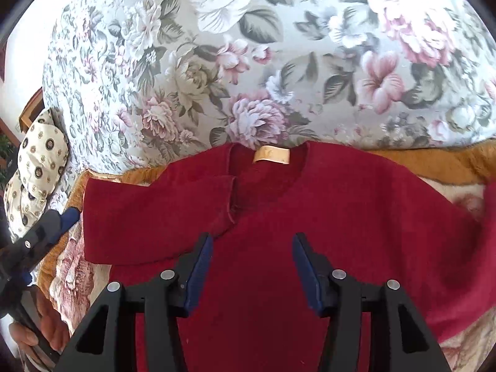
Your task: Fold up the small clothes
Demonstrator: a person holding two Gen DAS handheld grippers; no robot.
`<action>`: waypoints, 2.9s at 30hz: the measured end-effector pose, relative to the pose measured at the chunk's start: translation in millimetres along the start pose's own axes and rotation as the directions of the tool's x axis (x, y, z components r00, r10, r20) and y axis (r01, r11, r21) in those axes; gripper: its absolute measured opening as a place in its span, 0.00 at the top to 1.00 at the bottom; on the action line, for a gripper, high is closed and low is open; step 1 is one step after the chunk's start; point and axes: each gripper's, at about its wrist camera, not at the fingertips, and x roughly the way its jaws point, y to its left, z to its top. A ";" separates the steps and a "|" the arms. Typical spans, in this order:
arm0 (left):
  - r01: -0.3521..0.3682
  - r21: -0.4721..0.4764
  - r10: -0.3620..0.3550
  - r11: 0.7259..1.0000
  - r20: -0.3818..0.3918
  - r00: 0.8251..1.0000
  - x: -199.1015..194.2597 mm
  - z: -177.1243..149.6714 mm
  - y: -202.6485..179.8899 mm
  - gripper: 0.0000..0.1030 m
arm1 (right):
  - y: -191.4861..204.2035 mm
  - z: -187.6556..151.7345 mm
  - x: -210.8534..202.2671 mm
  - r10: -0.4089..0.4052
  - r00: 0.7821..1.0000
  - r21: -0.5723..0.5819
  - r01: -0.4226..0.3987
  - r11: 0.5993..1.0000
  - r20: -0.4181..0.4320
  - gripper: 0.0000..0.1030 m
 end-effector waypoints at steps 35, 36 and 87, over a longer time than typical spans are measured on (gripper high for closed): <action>-0.253 0.095 0.266 0.963 -0.187 0.946 65.4 -36.8 17.1 0.42 | -84.6 -18.7 -82.9 -0.265 0.956 0.077 0.257 0.963 0.127 0.73; -0.277 0.103 0.293 0.955 -0.206 0.934 71.0 -40.3 20.8 0.42 | -81.9 -20.2 -71.2 -0.274 0.957 0.052 0.270 0.961 0.100 0.73; -0.154 0.053 0.163 0.987 -0.239 0.957 45.0 -68.8 -54.6 0.30 | -254.3 -56.4 -220.6 -0.520 0.835 0.466 0.393 0.793 0.179 0.69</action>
